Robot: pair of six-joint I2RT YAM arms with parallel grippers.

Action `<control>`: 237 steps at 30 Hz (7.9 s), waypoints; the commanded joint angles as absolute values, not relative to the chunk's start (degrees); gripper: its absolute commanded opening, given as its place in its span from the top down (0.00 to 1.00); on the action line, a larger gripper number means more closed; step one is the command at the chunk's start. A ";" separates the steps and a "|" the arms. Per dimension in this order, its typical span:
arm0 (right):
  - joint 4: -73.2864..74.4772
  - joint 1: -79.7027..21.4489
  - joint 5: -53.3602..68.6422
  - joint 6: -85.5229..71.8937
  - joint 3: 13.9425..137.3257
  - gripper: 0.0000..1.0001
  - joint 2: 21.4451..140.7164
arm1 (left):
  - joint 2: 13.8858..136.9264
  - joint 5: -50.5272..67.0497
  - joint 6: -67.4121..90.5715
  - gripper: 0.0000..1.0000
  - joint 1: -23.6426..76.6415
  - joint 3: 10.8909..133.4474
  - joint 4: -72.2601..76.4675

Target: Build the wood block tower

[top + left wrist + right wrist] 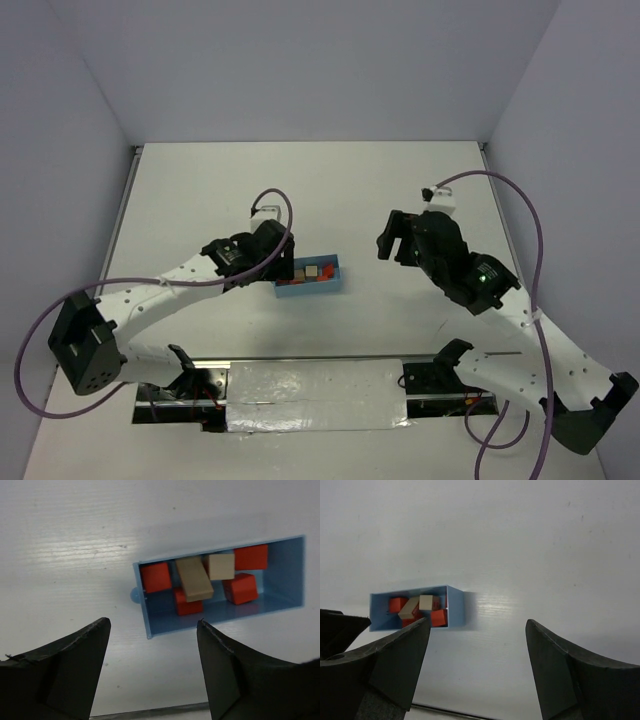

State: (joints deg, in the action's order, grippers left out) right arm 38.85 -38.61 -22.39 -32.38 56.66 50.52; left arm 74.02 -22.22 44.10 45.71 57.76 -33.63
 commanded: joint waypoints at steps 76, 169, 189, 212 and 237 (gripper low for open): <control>37.35 -34.89 -14.85 -23.73 48.69 0.14 39.02 | 121.99 -69.17 127.70 0.65 48.77 69.26 -78.84; 34.89 -40.17 1.41 -16.61 48.60 0.06 36.56 | 120.75 -34.53 17.66 0.67 35.06 105.37 -50.27; 38.23 -40.17 -15.12 -20.74 49.83 0.04 29.88 | 137.12 -33.67 11.77 0.74 47.20 131.49 -53.44; 24.89 -36.13 -1.87 -28.20 49.66 0.08 37.16 | 92.25 -9.72 33.30 0.74 35.08 96.31 -27.54; 13.18 -34.63 4.66 -32.44 62.84 1.00 69.69 | 72.60 27.87 51.94 0.87 30.76 55.55 19.95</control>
